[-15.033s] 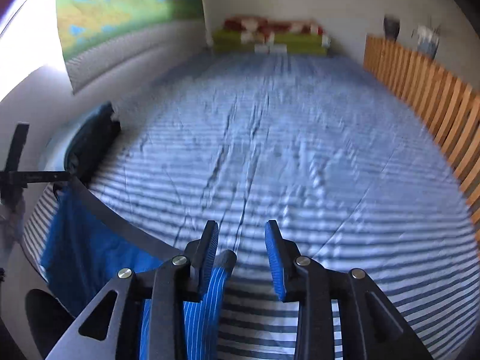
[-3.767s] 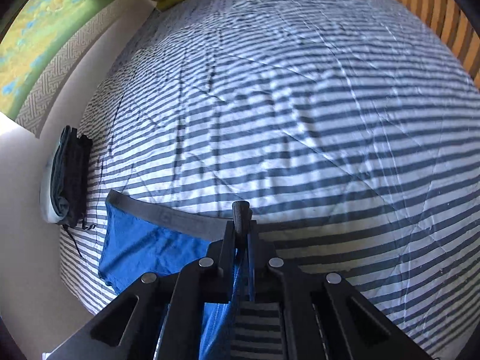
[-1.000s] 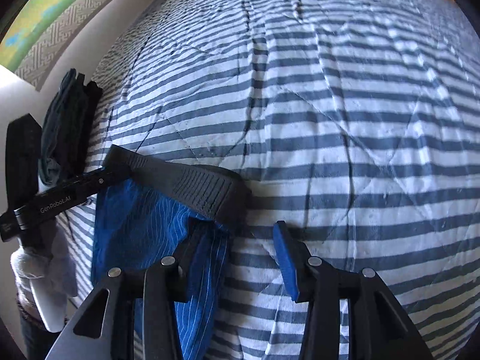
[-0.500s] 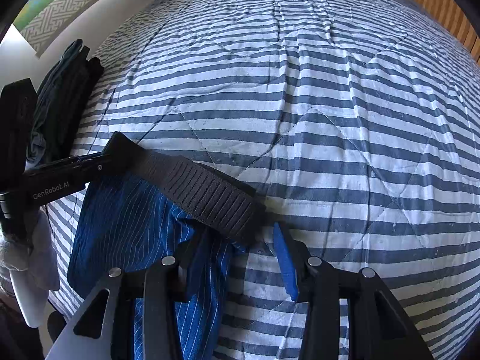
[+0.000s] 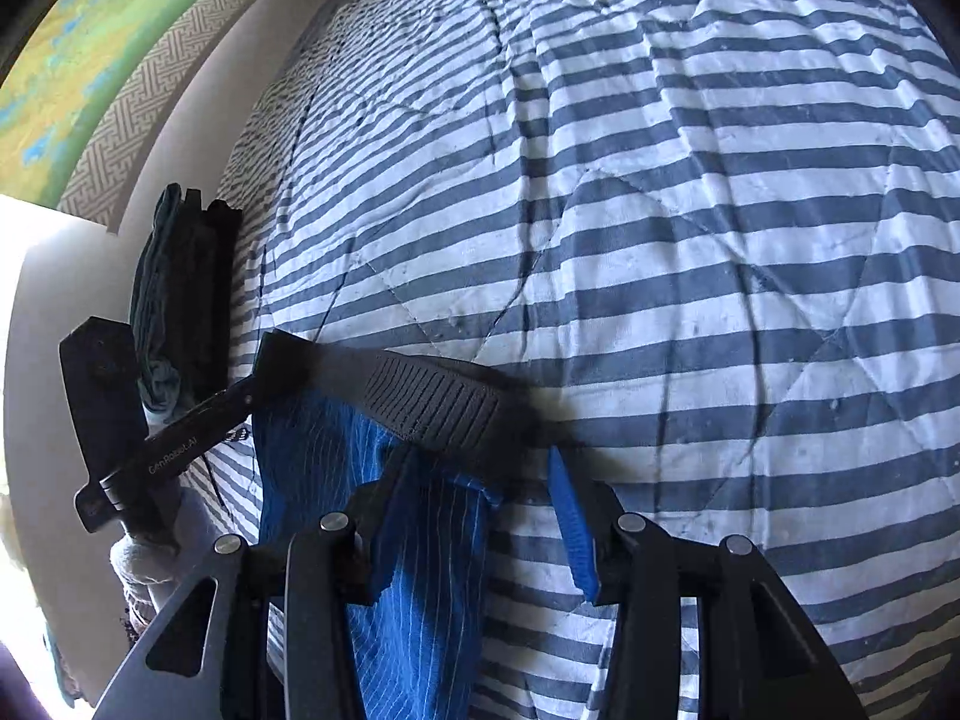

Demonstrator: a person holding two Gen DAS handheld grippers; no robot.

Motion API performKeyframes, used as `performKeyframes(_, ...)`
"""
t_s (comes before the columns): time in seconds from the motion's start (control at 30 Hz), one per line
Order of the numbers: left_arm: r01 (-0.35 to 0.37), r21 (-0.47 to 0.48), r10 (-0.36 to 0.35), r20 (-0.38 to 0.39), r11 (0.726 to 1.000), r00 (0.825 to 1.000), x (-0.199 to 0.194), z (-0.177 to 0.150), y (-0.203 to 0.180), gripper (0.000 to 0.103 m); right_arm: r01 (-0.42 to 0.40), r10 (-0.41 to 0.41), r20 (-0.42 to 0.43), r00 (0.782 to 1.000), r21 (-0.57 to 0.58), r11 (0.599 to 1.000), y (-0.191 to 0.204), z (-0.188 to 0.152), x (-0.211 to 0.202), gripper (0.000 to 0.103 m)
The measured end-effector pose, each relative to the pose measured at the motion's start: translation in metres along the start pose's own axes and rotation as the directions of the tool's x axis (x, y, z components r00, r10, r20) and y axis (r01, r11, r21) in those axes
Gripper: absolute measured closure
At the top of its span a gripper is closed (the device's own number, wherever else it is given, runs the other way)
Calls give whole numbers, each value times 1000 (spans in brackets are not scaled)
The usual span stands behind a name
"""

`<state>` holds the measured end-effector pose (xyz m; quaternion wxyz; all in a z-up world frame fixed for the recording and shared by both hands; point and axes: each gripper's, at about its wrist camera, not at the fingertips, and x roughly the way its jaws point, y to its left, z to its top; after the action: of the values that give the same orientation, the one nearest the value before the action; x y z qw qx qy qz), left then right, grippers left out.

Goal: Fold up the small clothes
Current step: 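Grasp the waistband of the folded briefs with both tools, then lift the folded briefs with both tools and carry them to the clothes stack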

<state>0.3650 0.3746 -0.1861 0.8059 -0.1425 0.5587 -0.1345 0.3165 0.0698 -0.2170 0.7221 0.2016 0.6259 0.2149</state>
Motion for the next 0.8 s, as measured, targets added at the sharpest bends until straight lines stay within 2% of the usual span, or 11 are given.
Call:
performKeyframes(0.03, 16, -16, -16, -12, 1000, 1000, 2, 1, 2, 69, -5, 5, -4, 1000, 3, 1000, 1, 0, 1, 62)
performKeyframes(0.1, 21, -24, -21, -10, 999, 1000, 2, 4, 3, 69, -32, 32, -14, 999, 17, 999, 1, 1, 2, 62)
performKeyframes(0.17, 16, -11, -16, -9, 1000, 1000, 2, 5, 2, 71, -66, 67, -10, 998, 49, 997, -4, 1, -6, 62)
performKeyframes(0.27, -6, 10, 6, -3, 1000, 1000, 1, 4, 0, 77, -61, 60, 17, 998, 68, 996, -8, 4, -15, 60)
performKeyframes(0.47, 12, 2, -12, 2, 1000, 1000, 4, 5, 1, 81, -44, 47, -41, 998, 67, 997, -4, 8, 5, 58)
performKeyframes(0.53, 19, 3, -19, 5, 1000, 1000, 6, 6, 1, 83, -45, 47, -29, 998, 58, 997, 0, 14, 6, 56)
performKeyframes(0.57, 21, 4, -21, 9, 1000, 1000, 7, 5, 1, 84, -36, 37, -27, 999, 36, 999, 5, 16, 8, 60)
performKeyframes(0.67, 41, -6, -41, 36, 999, 999, 0, 3, 3, 90, 7, -7, -10, 1000, -20, 1000, 16, 18, 11, 85)
performKeyframes(0.7, 50, -5, -50, 52, 999, 997, -5, 2, 3, 91, 12, -12, 2, 1000, -27, 1000, 18, 17, 8, 90)
performKeyframes(0.8, 68, 11, -69, 105, 998, 992, -30, -7, -2, 91, -27, 30, 60, 998, -55, 998, 25, 11, -9, 92)
